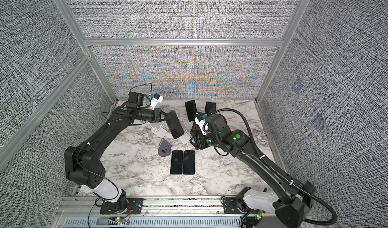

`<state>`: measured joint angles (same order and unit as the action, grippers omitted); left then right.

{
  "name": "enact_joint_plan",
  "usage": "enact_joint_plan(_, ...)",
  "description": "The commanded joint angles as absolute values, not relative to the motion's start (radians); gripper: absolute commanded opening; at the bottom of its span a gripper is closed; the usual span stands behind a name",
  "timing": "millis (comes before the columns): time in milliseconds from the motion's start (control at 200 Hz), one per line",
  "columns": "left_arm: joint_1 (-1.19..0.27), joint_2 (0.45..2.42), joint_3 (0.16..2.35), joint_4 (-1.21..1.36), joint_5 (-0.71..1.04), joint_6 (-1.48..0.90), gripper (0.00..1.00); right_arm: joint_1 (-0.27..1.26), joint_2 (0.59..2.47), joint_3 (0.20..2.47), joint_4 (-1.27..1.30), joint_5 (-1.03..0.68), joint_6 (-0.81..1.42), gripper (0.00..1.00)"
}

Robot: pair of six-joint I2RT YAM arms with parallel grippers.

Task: Remove the phone from the phone stand
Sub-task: 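Lift the black phone off its stand with the left gripper while the right gripper approaches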

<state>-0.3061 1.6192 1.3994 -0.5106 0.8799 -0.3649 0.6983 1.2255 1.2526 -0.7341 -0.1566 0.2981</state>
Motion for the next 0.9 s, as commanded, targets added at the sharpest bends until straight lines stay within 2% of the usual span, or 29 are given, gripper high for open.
enact_joint_plan(0,-0.324,1.572,1.276,-0.288,0.941,-0.628,0.00,0.735,1.285,1.334,-0.834,-0.035,0.267,0.65)
enact_joint_plan(245,-0.379,1.542,1.064,-0.006,0.991,-0.877,0.00,0.800,1.453,1.489,-0.932,-0.019,0.262,0.67)
enact_joint_plan(355,-0.394,1.558,1.034,0.046,1.024,-0.899,0.00,0.818,1.548,1.594,-1.022,-0.020,0.262,0.71)
enact_joint_plan(515,-0.407,1.580,1.001,0.177,1.079,-0.973,0.00,0.825,1.628,1.615,-1.023,-0.080,0.279,0.74)
enact_joint_plan(890,-0.437,1.575,1.027,0.130,1.132,-0.910,0.00,0.824,1.684,1.624,-1.046,-0.006,0.218,0.79)
